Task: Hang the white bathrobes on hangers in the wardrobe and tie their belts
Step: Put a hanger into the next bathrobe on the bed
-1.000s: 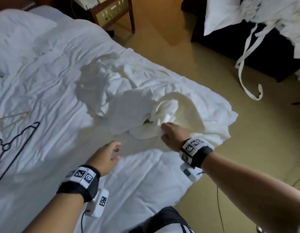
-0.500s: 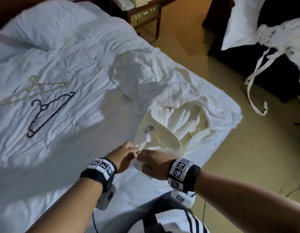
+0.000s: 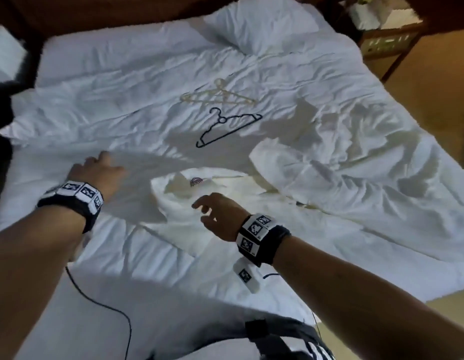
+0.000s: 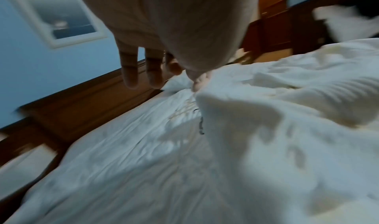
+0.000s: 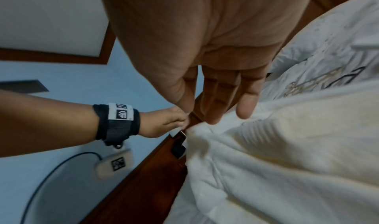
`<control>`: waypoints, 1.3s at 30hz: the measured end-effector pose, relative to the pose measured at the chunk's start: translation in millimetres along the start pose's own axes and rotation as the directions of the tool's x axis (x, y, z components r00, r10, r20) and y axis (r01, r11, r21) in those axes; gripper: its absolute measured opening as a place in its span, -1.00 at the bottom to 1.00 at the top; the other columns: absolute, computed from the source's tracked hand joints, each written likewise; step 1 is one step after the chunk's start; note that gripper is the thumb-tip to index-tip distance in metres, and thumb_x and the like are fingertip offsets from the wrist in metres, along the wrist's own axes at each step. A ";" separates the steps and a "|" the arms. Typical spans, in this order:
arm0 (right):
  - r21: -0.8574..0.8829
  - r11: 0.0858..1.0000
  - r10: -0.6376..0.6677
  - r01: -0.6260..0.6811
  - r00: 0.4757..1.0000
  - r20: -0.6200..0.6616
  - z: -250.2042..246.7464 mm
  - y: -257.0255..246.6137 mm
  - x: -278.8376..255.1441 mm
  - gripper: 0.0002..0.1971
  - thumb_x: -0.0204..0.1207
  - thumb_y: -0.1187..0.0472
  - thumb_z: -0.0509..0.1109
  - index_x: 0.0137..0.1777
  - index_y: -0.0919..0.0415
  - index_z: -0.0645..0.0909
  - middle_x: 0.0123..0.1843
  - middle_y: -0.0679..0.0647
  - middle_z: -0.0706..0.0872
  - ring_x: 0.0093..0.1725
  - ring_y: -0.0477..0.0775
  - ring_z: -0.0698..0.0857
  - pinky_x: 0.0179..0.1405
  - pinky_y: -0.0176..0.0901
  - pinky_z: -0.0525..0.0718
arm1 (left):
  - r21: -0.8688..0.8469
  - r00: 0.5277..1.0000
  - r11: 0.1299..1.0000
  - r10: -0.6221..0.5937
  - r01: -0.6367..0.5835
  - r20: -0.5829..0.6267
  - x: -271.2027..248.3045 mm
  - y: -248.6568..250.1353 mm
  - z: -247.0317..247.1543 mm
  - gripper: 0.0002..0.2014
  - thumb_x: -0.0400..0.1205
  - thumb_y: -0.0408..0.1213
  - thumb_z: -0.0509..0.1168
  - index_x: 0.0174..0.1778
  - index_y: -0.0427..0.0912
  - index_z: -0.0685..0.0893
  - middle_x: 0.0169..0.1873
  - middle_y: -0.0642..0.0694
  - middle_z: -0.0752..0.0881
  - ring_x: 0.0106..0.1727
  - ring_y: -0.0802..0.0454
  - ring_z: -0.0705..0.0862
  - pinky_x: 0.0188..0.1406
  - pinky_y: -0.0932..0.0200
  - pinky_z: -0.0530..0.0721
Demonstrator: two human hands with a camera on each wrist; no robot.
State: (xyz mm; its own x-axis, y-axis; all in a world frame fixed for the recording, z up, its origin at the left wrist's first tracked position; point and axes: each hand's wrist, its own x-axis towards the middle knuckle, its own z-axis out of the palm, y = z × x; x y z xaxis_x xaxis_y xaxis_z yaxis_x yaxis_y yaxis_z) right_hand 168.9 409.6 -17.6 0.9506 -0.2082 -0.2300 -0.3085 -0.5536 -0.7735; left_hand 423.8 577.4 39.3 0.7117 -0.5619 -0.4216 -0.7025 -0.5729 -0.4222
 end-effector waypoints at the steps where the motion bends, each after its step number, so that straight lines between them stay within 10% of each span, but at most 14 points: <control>1: -0.057 0.998 0.036 -0.034 0.999 0.033 5.6 7.8 7.1 -0.66 0.58 0.21 0.33 0.35 0.04 0.57 0.13 0.03 0.59 0.00 0.05 0.66 0.23 -0.03 0.61 | -0.079 0.997 0.995 -0.060 0.065 0.056 0.5 -8.2 21.7 -0.68 0.62 -0.21 0.16 0.31 0.04 0.46 0.28 -0.26 0.36 0.21 -0.34 0.52 0.21 -0.14 0.57; 9: -0.515 0.810 0.446 -0.279 0.865 0.232 21.5 109.7 52.3 -0.63 0.60 0.08 0.31 0.40 -0.06 0.48 0.41 0.08 0.45 0.30 0.20 0.61 0.30 0.06 0.59 | -0.506 0.908 0.853 0.105 0.127 0.406 6.6 65.6 162.9 -0.62 0.70 -0.07 0.20 0.39 -0.16 0.48 0.43 -0.28 0.42 0.32 -0.26 0.59 0.26 0.01 0.57; 18: -0.596 0.773 0.411 -0.217 0.887 0.211 2.4 167.4 166.1 -0.62 0.58 0.11 0.31 0.40 0.02 0.48 0.39 0.16 0.43 0.29 0.26 0.60 0.20 0.00 0.55 | -0.817 0.927 0.448 -0.087 0.364 0.366 71.4 164.4 187.2 -0.17 0.58 -0.05 0.39 0.67 0.02 0.04 0.60 -0.26 0.10 0.50 -0.39 0.35 0.43 -0.21 0.46; 24: -0.621 0.760 0.394 -0.192 0.896 0.205 -16.0 187.3 281.8 -0.62 0.58 0.12 0.31 0.39 -0.01 0.48 0.42 0.15 0.35 0.24 0.30 0.62 0.26 0.07 0.60 | -0.777 0.983 0.604 -0.077 0.181 0.169 122.1 165.7 180.0 -0.27 0.56 -0.06 0.40 0.61 0.11 0.20 0.54 -0.20 0.14 0.48 -0.25 0.32 0.33 -0.17 0.56; 31: -0.644 0.742 0.381 -0.184 0.907 0.180 -20.8 199.2 380.9 -0.56 0.53 0.14 0.37 0.41 0.12 0.53 0.47 0.27 0.43 0.34 0.36 0.57 0.32 0.10 0.57 | -0.843 0.939 0.472 0.083 0.258 0.334 120.1 157.0 214.3 -0.38 0.63 -0.14 0.34 0.57 0.14 0.23 0.16 -0.10 0.47 0.04 -0.06 0.63 0.14 -0.03 0.65; 39: -0.751 0.637 0.434 -0.173 0.886 0.164 -9.6 205.2 435.5 -0.14 0.59 -0.02 0.34 0.72 -0.08 -0.14 0.72 0.21 0.02 0.62 0.44 0.23 0.52 0.31 0.35 | -0.903 0.970 0.383 0.057 0.196 0.235 108.3 151.0 222.1 -0.18 0.56 -0.17 0.45 0.62 0.13 0.08 0.34 -0.14 0.44 0.17 -0.09 0.63 0.20 -0.07 0.66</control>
State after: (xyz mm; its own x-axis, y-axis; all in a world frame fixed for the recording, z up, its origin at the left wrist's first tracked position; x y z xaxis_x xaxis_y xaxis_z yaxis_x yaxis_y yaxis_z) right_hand 519.3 197.5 -270.8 0.7140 -0.2928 -0.6360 -0.3865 -0.9223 -0.0092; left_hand 393.9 562.6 -248.3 0.6499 -0.4377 -0.6213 -0.1256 -0.8681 0.4802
